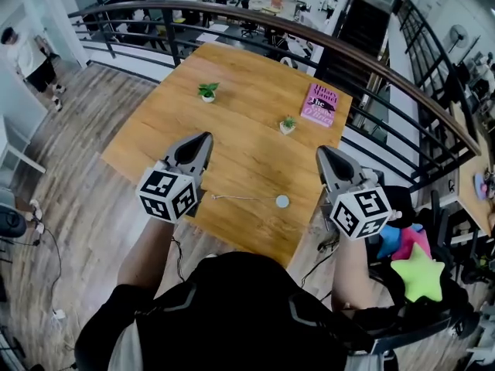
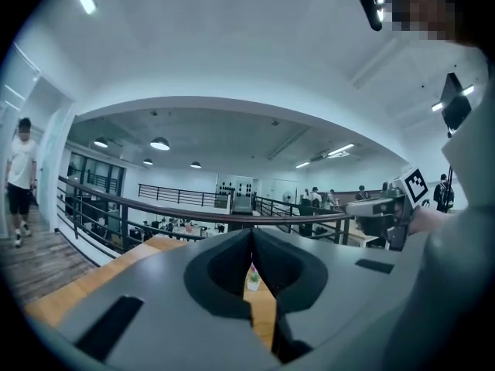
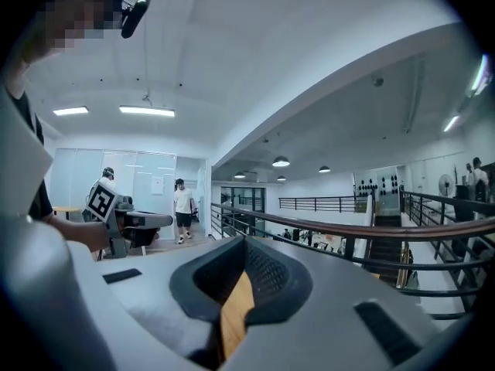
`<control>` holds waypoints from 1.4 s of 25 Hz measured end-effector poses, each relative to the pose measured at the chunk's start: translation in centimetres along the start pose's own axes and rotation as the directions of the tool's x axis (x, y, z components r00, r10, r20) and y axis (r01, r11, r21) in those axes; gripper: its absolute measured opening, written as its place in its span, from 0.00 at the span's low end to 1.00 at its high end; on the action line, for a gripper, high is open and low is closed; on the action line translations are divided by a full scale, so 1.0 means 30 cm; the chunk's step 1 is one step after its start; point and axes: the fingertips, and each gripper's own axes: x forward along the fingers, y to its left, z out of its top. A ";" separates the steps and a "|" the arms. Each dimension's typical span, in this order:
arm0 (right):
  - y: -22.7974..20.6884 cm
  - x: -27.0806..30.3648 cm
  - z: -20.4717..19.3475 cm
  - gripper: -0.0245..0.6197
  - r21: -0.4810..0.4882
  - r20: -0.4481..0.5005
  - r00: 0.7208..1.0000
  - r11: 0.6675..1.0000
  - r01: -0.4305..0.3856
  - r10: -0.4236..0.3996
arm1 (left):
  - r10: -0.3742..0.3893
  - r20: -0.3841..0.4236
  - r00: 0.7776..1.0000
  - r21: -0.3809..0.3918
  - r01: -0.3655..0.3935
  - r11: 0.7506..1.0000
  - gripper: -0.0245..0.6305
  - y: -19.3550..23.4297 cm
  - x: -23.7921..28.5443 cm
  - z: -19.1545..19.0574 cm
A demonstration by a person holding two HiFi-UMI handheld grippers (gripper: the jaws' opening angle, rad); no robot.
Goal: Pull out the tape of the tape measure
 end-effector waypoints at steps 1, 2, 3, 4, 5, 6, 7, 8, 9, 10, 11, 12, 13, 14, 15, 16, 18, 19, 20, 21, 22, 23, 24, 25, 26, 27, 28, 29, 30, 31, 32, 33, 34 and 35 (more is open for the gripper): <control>0.000 -0.002 0.009 0.05 -0.001 0.000 1.000 1.000 0.006 -0.006 | -0.003 -0.003 1.000 -0.002 0.003 1.000 0.08 -0.004 -0.004 0.003; -0.001 -0.001 0.014 0.05 -0.005 -0.003 1.000 1.000 0.010 -0.010 | -0.010 -0.003 1.000 -0.006 0.010 1.000 0.08 -0.008 -0.008 0.008; 0.000 0.002 0.016 0.05 -0.008 -0.008 1.000 1.000 0.010 -0.010 | -0.016 -0.003 1.000 -0.007 0.016 1.000 0.08 -0.013 -0.011 0.013; 0.002 0.004 0.016 0.05 -0.009 -0.013 1.000 1.000 0.007 -0.007 | -0.017 -0.003 1.000 0.001 0.017 1.000 0.08 -0.015 -0.013 0.018; 0.006 0.007 0.016 0.05 -0.011 -0.017 1.000 1.000 0.004 -0.004 | -0.012 -0.002 1.000 0.017 0.012 1.000 0.08 -0.017 -0.017 0.023; 0.012 0.009 0.016 0.05 -0.016 -0.021 1.000 1.000 0.001 -0.002 | -0.004 0.001 1.000 0.037 0.004 0.999 0.08 -0.018 -0.021 0.028; 0.019 0.012 0.016 0.05 -0.022 -0.023 1.000 1.000 0.000 0.000 | 0.003 0.005 1.000 0.052 -0.003 0.999 0.08 -0.018 -0.026 0.033; 0.025 0.013 0.017 0.05 -0.028 -0.022 1.000 1.000 -0.002 0.001 | 0.006 0.009 1.000 0.058 -0.007 0.998 0.08 -0.018 -0.031 0.038; 0.030 0.013 0.018 0.05 -0.030 -0.021 1.000 1.000 -0.002 0.001 | 0.008 0.011 1.000 0.056 -0.009 0.998 0.08 -0.018 -0.034 0.041; 0.033 0.012 0.019 0.05 -0.031 -0.020 1.000 1.000 0.000 0.000 | 0.012 0.011 1.000 0.053 -0.012 0.999 0.08 -0.019 -0.035 0.042; 0.034 0.011 0.020 0.05 -0.033 -0.020 1.000 0.999 0.004 -0.004 | 0.017 0.010 1.000 0.054 -0.018 0.998 0.08 -0.020 -0.037 0.043; 0.034 0.009 0.021 0.05 -0.036 -0.020 1.000 0.999 0.009 -0.009 | 0.025 0.009 1.000 0.058 -0.025 0.998 0.08 -0.021 -0.039 0.043; 0.034 0.008 0.022 0.05 -0.038 -0.021 1.000 0.999 0.013 -0.014 | 0.031 0.007 1.000 0.062 -0.031 0.998 0.08 -0.022 -0.041 0.043; 0.034 0.007 0.024 0.05 -0.039 -0.021 1.000 0.999 0.015 -0.016 | 0.037 0.006 0.999 0.062 -0.037 0.997 0.08 -0.022 -0.042 0.042; 0.035 0.007 0.025 0.05 -0.039 -0.021 1.000 0.999 0.015 -0.015 | 0.043 0.006 0.999 0.058 -0.043 0.997 0.08 -0.020 -0.043 0.042; 0.038 0.007 0.026 0.05 -0.043 -0.022 1.000 0.999 0.012 -0.013 | 0.049 0.008 0.999 0.053 -0.049 0.997 0.08 -0.018 -0.044 0.041; 0.044 0.006 0.024 0.05 -0.055 -0.027 1.000 0.998 0.010 -0.011 | 0.060 0.014 0.998 0.046 -0.060 0.997 0.08 -0.016 -0.046 0.040; 0.045 0.005 0.023 0.05 -0.058 -0.029 1.000 0.998 0.010 -0.012 | 0.066 0.016 0.998 0.049 -0.066 0.997 0.08 -0.017 -0.047 0.039; 0.045 0.003 0.022 0.05 -0.057 -0.029 0.999 0.998 0.011 -0.013 | 0.071 0.017 0.997 0.056 -0.072 0.996 0.08 -0.019 -0.048 0.038; 0.043 0.001 0.022 0.05 -0.054 -0.028 1.000 0.998 0.013 -0.014 | 0.075 0.019 0.997 0.065 -0.076 0.995 0.08 -0.023 -0.047 0.039; 0.041 0.000 0.023 0.05 -0.053 -0.027 0.999 0.999 0.015 -0.017 | 0.077 0.020 0.997 0.073 -0.078 0.994 0.08 -0.026 -0.047 0.040; 0.038 -0.001 0.023 0.05 -0.052 -0.026 0.999 0.998 0.018 -0.020 | 0.078 0.023 0.997 0.077 -0.080 0.994 0.08 -0.029 -0.047 0.042; 0.036 -0.001 0.024 0.05 -0.053 -0.026 0.999 0.998 0.021 -0.022 | 0.081 0.027 0.996 0.078 -0.082 0.994 0.08 -0.031 -0.047 0.045; 0.033 -0.001 0.025 0.05 -0.054 -0.026 0.999 0.998 0.023 -0.024 | 0.084 0.030 0.996 0.079 -0.086 0.993 0.08 -0.032 -0.047 0.047; 0.032 -0.001 0.025 0.05 -0.054 -0.026 0.999 0.998 0.024 -0.025 | 0.086 0.031 0.996 0.079 -0.088 0.993 0.08 -0.033 -0.046 0.048; 0.031 -0.001 0.023 0.05 -0.053 -0.027 0.999 0.998 0.024 -0.025 | 0.085 0.030 0.996 0.078 -0.087 0.993 0.08 -0.035 -0.046 0.046; 0.032 -0.001 0.021 0.05 -0.052 -0.028 0.999 0.998 0.024 -0.025 | 0.078 0.030 0.996 0.072 -0.080 0.994 0.08 -0.039 -0.046 0.044; 0.031 -0.002 0.018 0.05 -0.050 -0.028 0.999 0.998 0.024 -0.025 | 0.069 0.031 0.997 0.065 -0.070 0.995 0.08 -0.045 -0.047 0.042; 0.030 -0.002 0.017 0.05 -0.047 -0.027 0.999 0.999 0.024 -0.025 | 0.061 0.034 0.998 0.059 -0.063 0.996 0.08 -0.051 -0.048 0.041; 0.028 -0.002 0.017 0.05 -0.044 -0.027 0.999 0.999 0.024 -0.025 | 0.060 0.036 0.998 0.058 -0.062 0.996 0.08 -0.054 -0.048 0.042; 0.026 -0.002 0.018 0.05 -0.042 -0.026 0.999 0.999 0.024 -0.025 | 0.064 0.036 0.997 0.065 -0.066 0.996 0.08 -0.055 -0.049 0.042; 0.026 -0.001 0.020 0.05 -0.041 -0.027 0.999 0.999 0.023 -0.024 | 0.070 0.032 0.997 0.073 -0.073 0.995 0.08 -0.055 -0.050 0.041; 0.026 -0.001 0.021 0.05 -0.041 -0.028 0.999 0.999 0.021 -0.022 | 0.076 0.028 0.997 0.078 -0.078 0.994 0.08 -0.054 -0.051 0.040; 0.027 -0.001 0.021 0.05 -0.041 -0.029 0.999 0.999 0.020 -0.021 | 0.081 0.026 0.996 0.080 -0.082 0.993 0.08 -0.052 -0.054 0.040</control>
